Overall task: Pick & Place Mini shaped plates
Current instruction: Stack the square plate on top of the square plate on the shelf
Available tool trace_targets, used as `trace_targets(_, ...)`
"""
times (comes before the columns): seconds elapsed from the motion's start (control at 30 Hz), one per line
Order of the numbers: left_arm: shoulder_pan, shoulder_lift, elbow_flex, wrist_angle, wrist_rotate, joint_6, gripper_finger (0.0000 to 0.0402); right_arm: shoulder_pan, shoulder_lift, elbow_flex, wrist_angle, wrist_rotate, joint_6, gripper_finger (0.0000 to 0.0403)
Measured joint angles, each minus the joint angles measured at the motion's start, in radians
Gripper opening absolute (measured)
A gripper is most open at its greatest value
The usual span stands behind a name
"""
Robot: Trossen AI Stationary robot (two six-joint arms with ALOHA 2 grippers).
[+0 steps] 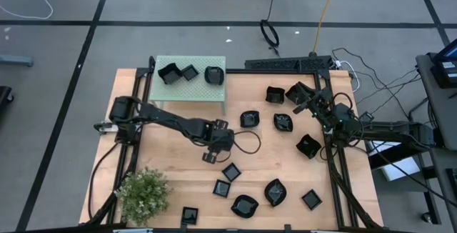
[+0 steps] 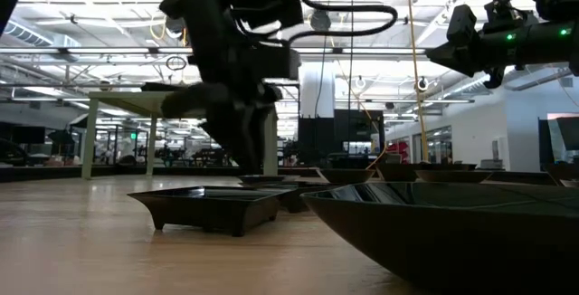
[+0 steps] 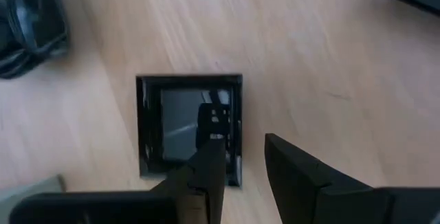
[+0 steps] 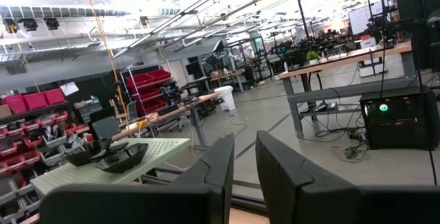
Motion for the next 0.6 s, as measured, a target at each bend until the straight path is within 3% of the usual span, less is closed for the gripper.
trace_targets(0.4, 0.025, 0.064, 0.002, 0.064, -0.024, 0.027, 0.0106, 0.0, 0.0, 0.0, 0.0, 0.0, 0.0, 0.0052)
trace_targets(0.6, 0.019, 0.067, 0.002, 0.06, -0.021, 0.05, 0.0046, 0.0, 0.0, 0.0, 0.0, 0.0, 0.0, 0.0052)
